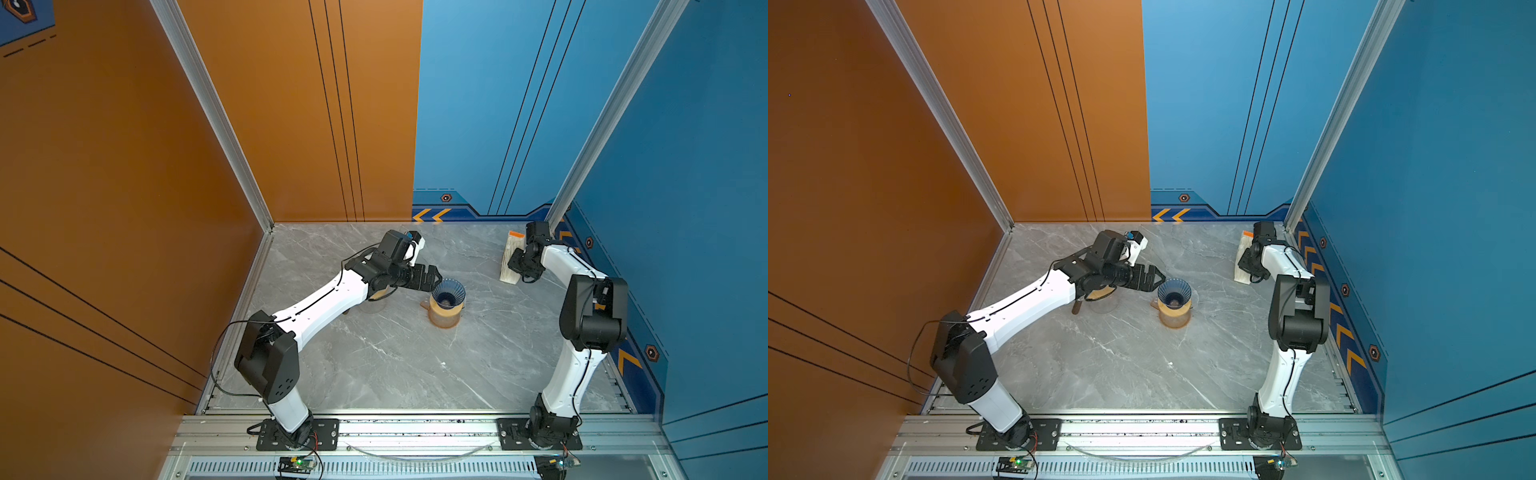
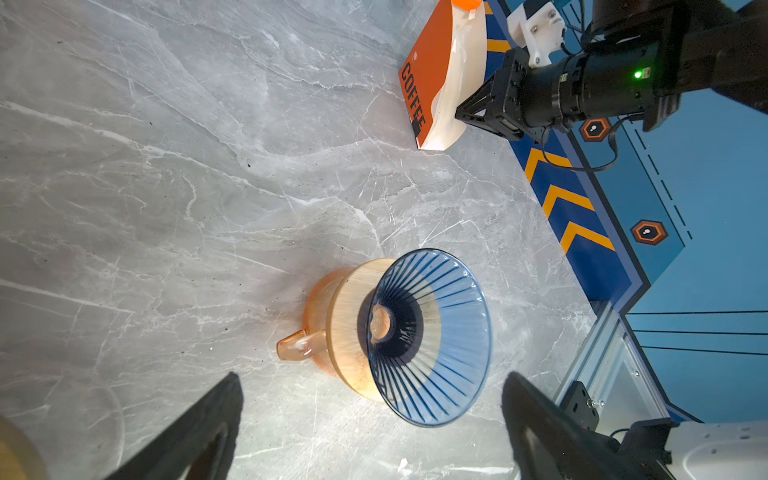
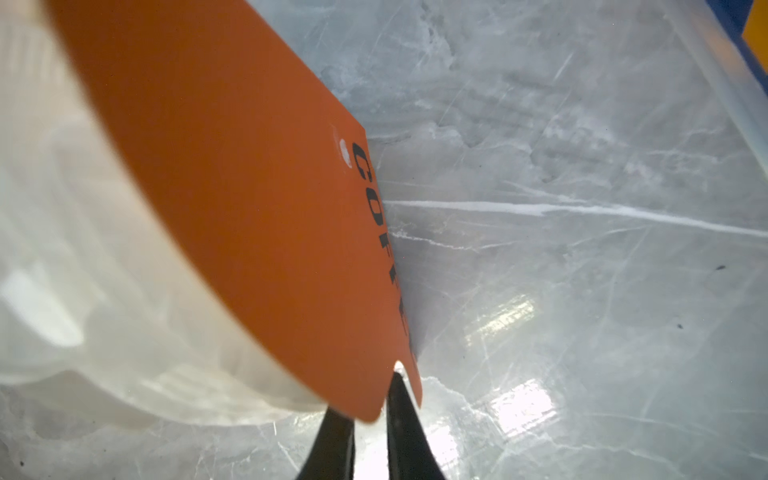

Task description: Place the coffee filter in the dripper

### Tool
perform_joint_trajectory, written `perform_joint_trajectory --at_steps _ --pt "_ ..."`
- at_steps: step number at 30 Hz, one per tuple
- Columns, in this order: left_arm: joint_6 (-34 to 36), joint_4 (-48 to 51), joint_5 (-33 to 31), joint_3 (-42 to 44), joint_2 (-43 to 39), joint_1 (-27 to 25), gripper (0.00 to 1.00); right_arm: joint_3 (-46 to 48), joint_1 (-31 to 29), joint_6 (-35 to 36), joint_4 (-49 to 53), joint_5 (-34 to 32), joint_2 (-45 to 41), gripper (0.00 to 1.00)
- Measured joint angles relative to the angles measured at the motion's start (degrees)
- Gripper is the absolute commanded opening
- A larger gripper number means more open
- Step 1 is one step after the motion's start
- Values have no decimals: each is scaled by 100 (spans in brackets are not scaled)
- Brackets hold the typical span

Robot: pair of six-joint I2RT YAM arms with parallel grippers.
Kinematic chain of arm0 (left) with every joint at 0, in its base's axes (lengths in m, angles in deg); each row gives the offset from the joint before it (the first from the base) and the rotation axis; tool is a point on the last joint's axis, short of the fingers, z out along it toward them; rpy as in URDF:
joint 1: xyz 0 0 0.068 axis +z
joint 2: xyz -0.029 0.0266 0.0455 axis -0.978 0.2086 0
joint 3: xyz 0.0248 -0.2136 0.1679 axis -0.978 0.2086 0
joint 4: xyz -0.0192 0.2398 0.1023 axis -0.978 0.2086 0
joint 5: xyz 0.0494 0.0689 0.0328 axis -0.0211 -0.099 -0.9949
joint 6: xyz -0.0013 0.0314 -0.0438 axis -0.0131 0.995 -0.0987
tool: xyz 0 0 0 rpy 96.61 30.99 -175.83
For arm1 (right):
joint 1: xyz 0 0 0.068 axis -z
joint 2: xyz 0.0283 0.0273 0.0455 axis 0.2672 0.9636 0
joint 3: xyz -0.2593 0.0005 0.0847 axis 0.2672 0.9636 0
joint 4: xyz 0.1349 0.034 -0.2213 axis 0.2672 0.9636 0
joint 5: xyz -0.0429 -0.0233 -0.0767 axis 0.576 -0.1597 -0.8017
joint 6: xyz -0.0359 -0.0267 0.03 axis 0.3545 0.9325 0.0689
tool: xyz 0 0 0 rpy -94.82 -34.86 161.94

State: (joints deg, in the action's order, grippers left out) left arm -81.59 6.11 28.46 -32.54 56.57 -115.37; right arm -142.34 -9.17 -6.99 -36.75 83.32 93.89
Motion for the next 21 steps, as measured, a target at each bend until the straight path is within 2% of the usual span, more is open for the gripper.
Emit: perform_joint_trajectory --at_steps 6,21 --pt "0 0 2 -2 4 -7 98 55 0 0 -9 2 -269 17" --pt "0 0 4 -7 15 -15 98 17 7 -2 -7 -2 -57 17"
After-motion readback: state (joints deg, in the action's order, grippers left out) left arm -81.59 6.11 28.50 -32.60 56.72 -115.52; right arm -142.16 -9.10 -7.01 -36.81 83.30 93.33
